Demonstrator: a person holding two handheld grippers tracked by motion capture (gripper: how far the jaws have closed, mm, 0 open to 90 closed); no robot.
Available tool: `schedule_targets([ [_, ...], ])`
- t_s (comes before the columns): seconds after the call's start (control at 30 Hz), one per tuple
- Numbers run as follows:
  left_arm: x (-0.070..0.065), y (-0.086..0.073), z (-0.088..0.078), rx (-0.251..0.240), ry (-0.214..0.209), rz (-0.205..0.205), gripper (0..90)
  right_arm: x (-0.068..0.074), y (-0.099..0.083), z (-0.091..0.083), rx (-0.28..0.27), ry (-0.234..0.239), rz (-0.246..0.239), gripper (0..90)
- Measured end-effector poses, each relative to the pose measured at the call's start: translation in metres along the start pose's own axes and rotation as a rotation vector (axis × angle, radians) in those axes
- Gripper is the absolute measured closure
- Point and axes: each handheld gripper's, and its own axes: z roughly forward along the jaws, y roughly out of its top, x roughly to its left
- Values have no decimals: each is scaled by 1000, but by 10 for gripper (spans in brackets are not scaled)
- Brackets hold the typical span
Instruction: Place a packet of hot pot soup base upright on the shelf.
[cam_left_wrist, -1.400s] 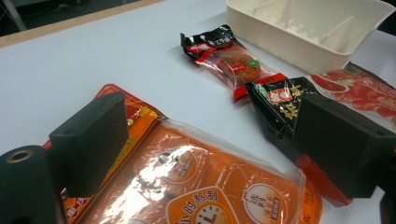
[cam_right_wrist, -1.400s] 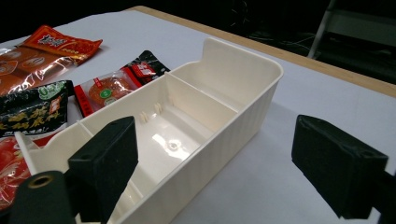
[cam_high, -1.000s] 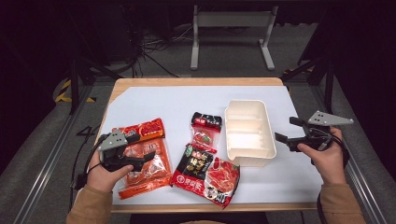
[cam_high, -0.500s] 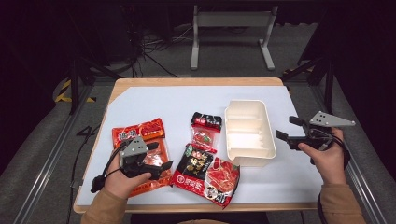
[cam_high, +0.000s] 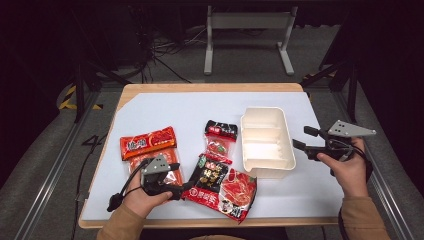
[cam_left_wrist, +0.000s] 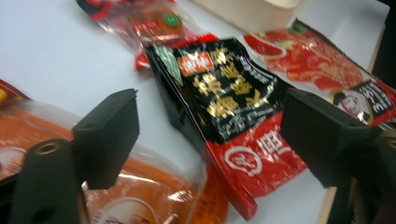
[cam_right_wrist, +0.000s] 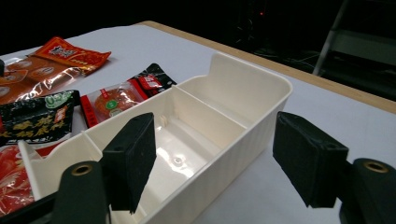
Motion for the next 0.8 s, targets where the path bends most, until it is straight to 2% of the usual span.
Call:
schedule_targets([
  [0.1, -1, -8, 4, 25, -18, -22, 268, 0, 0, 0, -10, -1, -17, 304],
  [0.17, 0, -12, 5, 36, -31, -30, 294, 0, -1, 0, -8, 22, 12, 318],
  [0.23, 0, -15, 7, 51, -43, -38, 333, 0, -1, 0, -2, 20, 13, 304],
  [0.37, -1, -16, 10, 52, -84, -45, 383, 0, -3, 2, 12, 20, 26, 300],
  [0.47, -1, -17, 12, 67, -95, -57, 415, 0, -4, 3, 16, 23, 33, 298],
  [0.67, -1, -18, 15, 104, -87, -68, 391, -1, -4, 3, 20, 22, 39, 295],
  [0.8, -4, -21, 18, 117, -107, -78, 403, 0, -4, 2, 21, 21, 44, 295],
])
